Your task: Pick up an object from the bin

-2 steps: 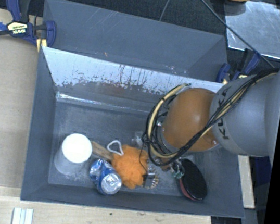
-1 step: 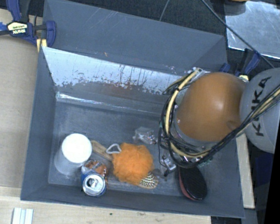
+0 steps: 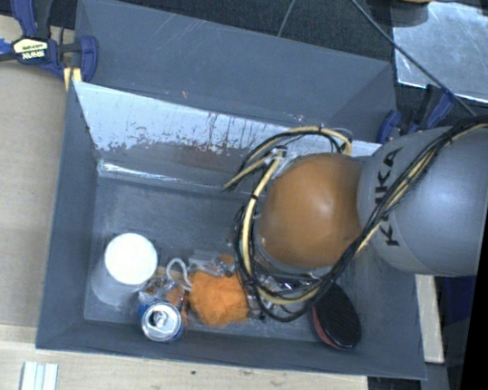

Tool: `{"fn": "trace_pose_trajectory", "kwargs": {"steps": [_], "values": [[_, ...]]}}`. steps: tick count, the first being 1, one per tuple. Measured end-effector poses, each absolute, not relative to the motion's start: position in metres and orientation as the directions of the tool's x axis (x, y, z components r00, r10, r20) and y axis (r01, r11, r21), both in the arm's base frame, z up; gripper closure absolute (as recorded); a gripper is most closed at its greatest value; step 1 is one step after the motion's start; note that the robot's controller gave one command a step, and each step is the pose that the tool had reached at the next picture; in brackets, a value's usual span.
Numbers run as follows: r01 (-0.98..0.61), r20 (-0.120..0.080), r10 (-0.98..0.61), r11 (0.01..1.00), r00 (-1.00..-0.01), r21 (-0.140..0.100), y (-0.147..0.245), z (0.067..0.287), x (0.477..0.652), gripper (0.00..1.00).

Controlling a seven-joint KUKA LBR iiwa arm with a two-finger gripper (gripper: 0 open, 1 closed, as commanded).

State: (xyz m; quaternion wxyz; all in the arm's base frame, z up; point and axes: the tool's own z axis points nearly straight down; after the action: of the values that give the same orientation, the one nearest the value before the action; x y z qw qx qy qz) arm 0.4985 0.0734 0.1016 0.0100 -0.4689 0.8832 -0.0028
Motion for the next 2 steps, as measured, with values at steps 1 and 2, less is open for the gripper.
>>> {"fn": "trace_pose_trajectory", "kwargs": {"steps": [1,2], "values": [[-0.826,-0.014,-0.826,0.563,-0.563,-0.016,0.0719,0.1024,0.4989,1.00],[-0.826,-0.014,-0.826,0.563,-0.563,-0.016,0.0719,0.1023,0.4989,1.00]]}}
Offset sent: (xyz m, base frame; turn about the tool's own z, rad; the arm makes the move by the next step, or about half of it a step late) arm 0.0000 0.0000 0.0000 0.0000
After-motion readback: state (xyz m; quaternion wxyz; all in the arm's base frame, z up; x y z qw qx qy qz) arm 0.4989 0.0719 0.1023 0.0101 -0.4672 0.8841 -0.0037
